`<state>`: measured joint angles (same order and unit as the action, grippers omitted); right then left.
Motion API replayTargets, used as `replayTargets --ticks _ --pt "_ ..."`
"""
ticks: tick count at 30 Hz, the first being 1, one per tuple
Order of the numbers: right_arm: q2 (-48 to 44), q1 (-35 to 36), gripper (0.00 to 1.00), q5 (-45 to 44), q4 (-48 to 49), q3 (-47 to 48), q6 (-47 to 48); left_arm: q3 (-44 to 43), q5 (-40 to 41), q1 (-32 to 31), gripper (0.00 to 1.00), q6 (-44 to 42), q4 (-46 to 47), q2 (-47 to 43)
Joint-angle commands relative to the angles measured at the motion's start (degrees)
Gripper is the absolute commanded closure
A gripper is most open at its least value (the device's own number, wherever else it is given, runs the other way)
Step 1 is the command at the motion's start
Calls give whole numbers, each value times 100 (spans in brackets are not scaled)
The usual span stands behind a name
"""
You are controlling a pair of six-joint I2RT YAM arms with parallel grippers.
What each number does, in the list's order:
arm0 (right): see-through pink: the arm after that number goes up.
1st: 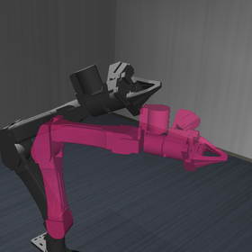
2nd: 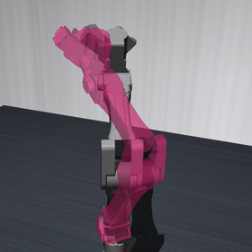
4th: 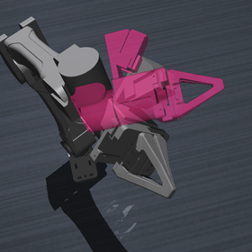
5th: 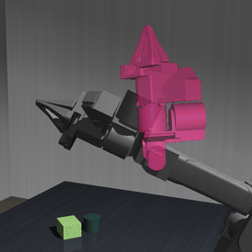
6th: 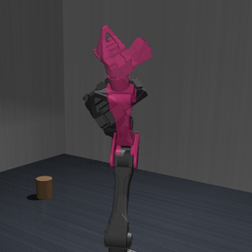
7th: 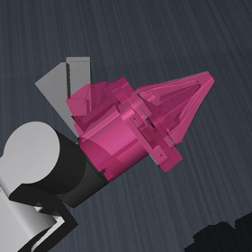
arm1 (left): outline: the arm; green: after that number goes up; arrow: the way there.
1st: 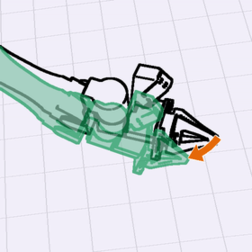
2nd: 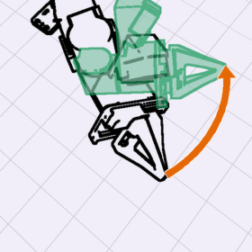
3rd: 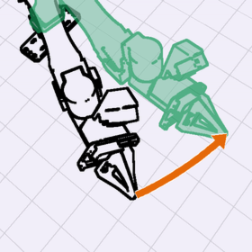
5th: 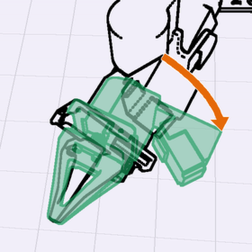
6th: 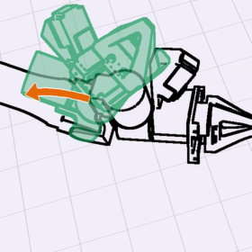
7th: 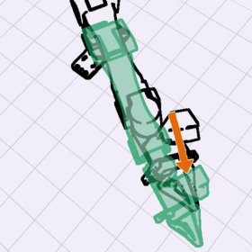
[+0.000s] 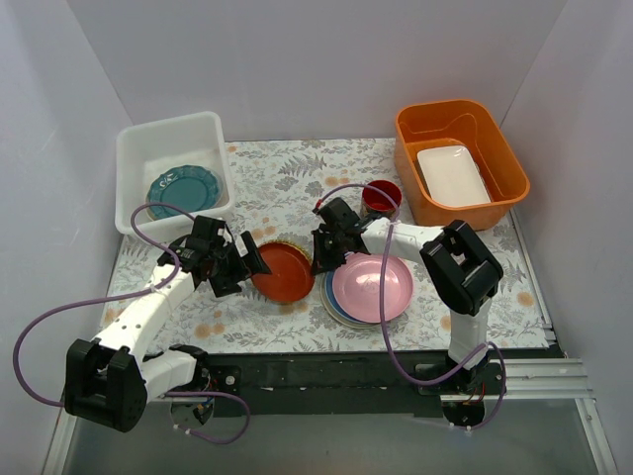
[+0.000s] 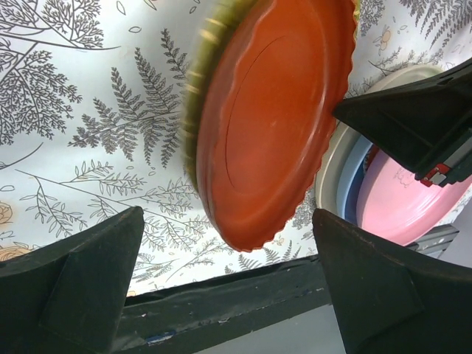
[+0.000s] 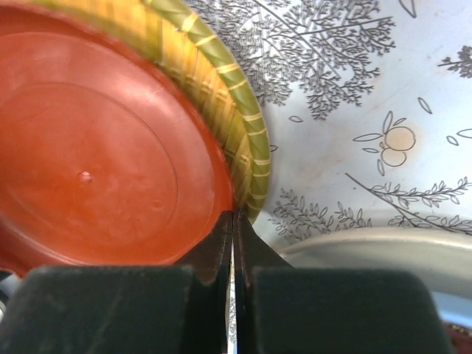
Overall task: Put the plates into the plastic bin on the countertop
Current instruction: Pick up the plate at the center of the board.
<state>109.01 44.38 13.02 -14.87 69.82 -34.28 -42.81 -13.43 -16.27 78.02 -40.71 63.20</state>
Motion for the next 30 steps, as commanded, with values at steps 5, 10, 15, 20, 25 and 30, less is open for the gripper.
replayTargets --ticks 5,10,15,20,25,30 --pt "147 62 99 -89 -77 181 88 167 -19 -34 8 73 177 -220" --pt "94 62 99 -133 -77 137 106 168 -168 -51 13 108 370 -176" --pt "103 62 99 -115 -68 84 141 71 -230 -60 17 161 485 -272" --pt "112 53 99 -71 -51 119 141 88 -326 -60 20 258 713 -282" --pt "120 62 99 -54 -51 111 159 255 -432 -104 22 468 1003 -186" --pt "182 62 99 -10 -24 146 141 413 -476 -218 25 662 1363 -19"
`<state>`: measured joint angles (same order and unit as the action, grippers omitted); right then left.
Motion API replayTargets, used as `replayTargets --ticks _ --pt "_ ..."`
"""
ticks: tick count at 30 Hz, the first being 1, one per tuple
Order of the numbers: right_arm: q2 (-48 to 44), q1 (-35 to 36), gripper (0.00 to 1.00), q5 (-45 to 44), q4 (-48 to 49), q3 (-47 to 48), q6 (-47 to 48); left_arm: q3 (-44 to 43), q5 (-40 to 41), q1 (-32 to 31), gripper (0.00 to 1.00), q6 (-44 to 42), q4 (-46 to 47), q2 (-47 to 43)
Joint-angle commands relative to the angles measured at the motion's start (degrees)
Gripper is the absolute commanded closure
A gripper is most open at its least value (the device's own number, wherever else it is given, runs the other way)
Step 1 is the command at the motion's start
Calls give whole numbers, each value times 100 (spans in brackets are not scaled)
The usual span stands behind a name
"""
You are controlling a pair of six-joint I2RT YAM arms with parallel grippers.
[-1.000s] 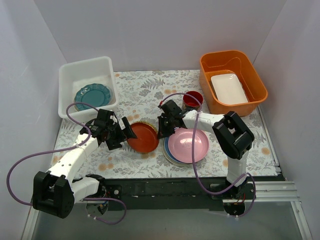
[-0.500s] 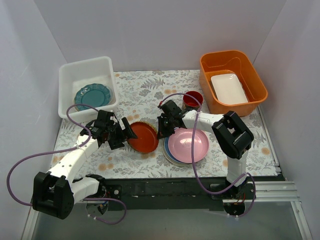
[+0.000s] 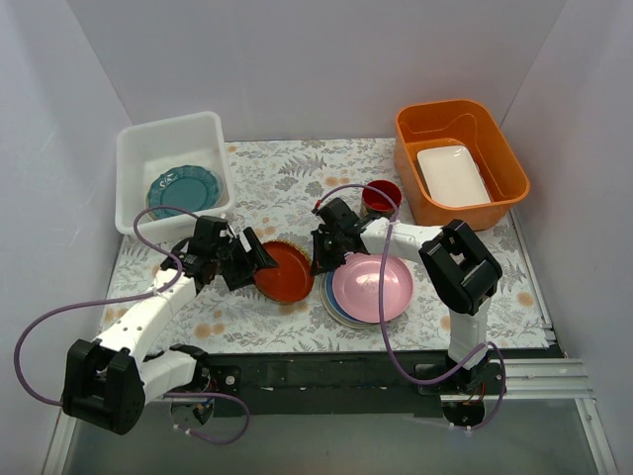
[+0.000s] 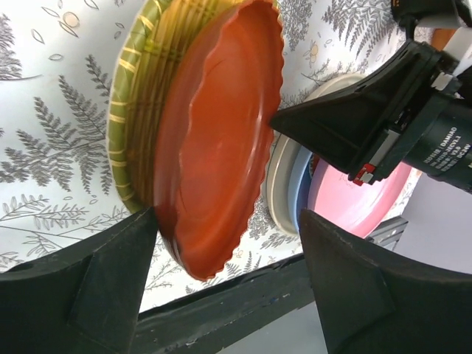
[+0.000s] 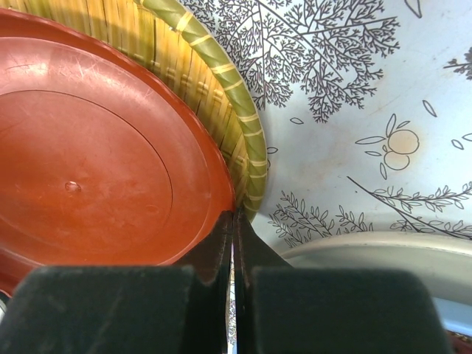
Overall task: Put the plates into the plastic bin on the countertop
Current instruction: Pick up the plate at the center of the board.
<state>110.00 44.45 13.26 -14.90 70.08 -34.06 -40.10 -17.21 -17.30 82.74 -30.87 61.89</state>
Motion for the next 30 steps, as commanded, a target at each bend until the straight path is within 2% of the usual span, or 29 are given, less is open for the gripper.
replayTargets --ticks 1,5,9,10,11,13,24,30 --pt "75 55 99 -25 -31 128 128 203 -98 -159 26 207 424 148" --pt "66 47 99 -16 -13 85 128 309 -98 -247 36 260 652 393" --pt "40 47 99 19 39 -21 137 336 -107 -309 63 269 740 535" --pt "31 47 99 19 31 -73 137 336 -89 -326 79 269 741 544" --pt "13 55 99 2 31 -74 146 345 -81 -327 89 269 732 535" --pt "-4 55 99 2 39 -74 146 327 -72 -335 99 260 723 535" --pt "-74 55 98 150 153 40 67 266 139 -353 100 243 477 473" --pt "-259 55 85 309 312 23 -13 -15 368 -353 100 129 169 456"
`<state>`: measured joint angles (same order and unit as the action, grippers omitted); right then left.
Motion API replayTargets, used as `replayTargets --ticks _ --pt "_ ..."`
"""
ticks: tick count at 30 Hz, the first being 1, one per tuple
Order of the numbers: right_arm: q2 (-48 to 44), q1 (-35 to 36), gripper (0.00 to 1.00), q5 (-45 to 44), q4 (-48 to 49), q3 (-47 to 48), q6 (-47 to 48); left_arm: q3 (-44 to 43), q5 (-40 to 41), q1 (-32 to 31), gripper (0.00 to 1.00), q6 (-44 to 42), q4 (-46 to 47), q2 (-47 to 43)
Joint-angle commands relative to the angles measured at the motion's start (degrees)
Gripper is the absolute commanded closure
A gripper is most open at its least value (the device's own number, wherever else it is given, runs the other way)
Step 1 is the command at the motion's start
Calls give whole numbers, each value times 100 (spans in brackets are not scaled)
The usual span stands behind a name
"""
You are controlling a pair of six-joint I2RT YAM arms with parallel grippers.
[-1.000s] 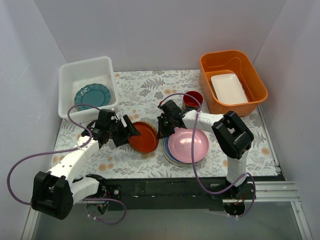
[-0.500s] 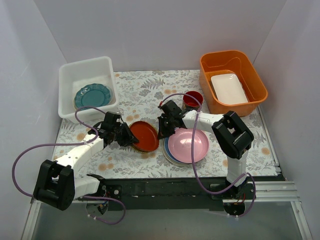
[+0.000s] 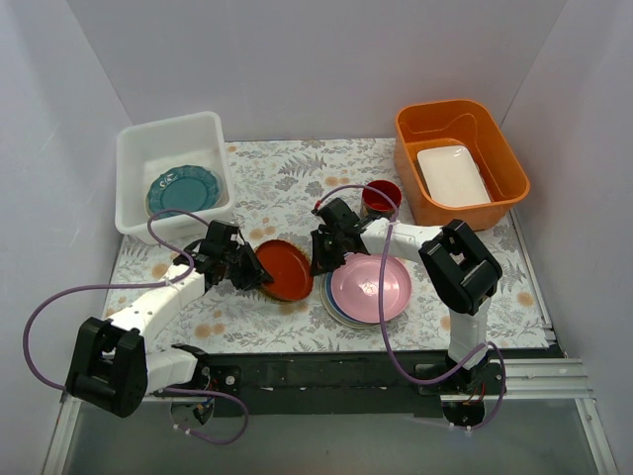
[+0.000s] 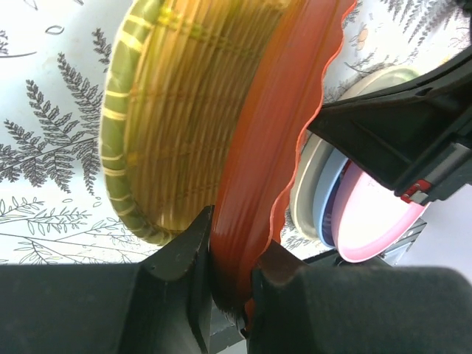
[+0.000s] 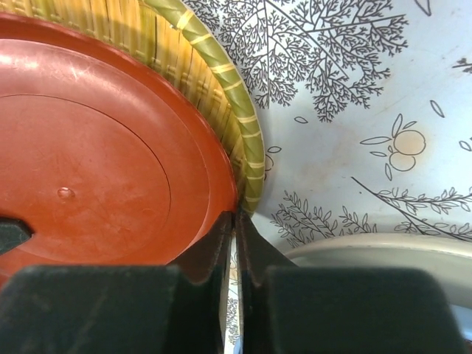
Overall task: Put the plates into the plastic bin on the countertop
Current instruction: Pick up the plate at the center of the board.
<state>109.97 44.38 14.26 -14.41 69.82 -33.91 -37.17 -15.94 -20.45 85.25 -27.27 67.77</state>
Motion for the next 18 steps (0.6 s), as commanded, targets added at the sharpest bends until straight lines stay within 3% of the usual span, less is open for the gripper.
replayTargets --ticks 1,10,18 --pt "-301 62 83 252 264 58 -28 -343 267 -38 100 -140 -217 -115" --pt "-827 62 59 419 378 -4 -98 -458 276 -38 100 -132 -262 -106" --pt "-1417 53 27 393 360 -109 -116 -748 329 -38 100 -97 -490 -343"
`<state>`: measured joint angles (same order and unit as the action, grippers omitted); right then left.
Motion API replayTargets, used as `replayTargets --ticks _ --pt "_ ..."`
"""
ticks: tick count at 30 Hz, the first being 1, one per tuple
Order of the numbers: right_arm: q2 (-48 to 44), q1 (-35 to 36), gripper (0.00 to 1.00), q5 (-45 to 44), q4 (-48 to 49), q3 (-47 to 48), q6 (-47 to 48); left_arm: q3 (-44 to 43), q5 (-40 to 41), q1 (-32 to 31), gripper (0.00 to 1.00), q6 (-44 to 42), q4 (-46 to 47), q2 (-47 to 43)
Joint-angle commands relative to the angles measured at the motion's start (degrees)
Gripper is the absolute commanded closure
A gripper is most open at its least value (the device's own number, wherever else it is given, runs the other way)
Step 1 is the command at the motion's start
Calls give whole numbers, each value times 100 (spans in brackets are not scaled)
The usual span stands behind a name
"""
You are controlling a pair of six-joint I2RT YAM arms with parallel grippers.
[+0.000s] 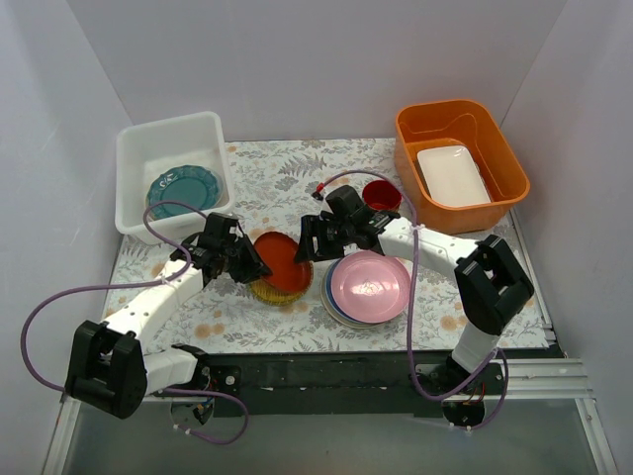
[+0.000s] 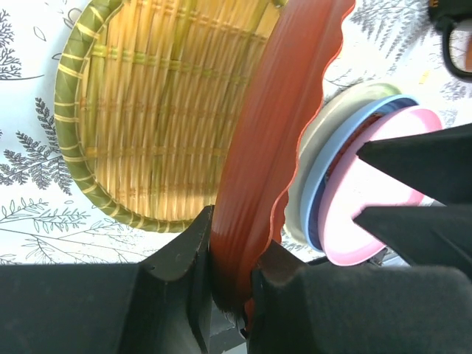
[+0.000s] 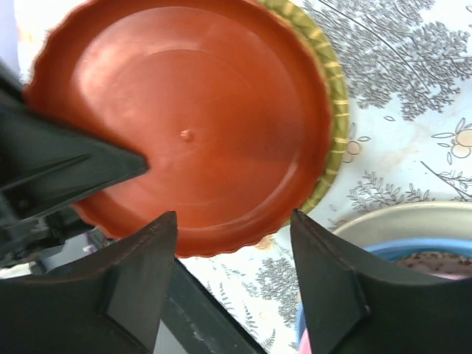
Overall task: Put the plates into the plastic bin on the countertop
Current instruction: Pick up the plate at the center of the board.
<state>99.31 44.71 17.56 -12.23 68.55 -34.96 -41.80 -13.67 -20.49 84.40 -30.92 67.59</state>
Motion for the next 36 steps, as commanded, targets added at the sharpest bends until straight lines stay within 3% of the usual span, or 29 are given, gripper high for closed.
replayTargets --ticks 1,6,19,20,36 --pt "-438 20 25 89 133 18 -28 -354 93 -34 100 6 -151 -360" --pt "-623 12 18 72 291 -26 -116 -645 172 -34 100 -20 -555 -396" --pt "-579 -32 12 195 353 9 -169 -715 172 -34 100 6 -662 -484" --pt "-597 -32 2 186 344 0 -160 -724 163 -25 100 -2 -653 -466" --pt "-430 -103 2 555 774 70 -433 -715 330 -25 100 -29 -960 -774"
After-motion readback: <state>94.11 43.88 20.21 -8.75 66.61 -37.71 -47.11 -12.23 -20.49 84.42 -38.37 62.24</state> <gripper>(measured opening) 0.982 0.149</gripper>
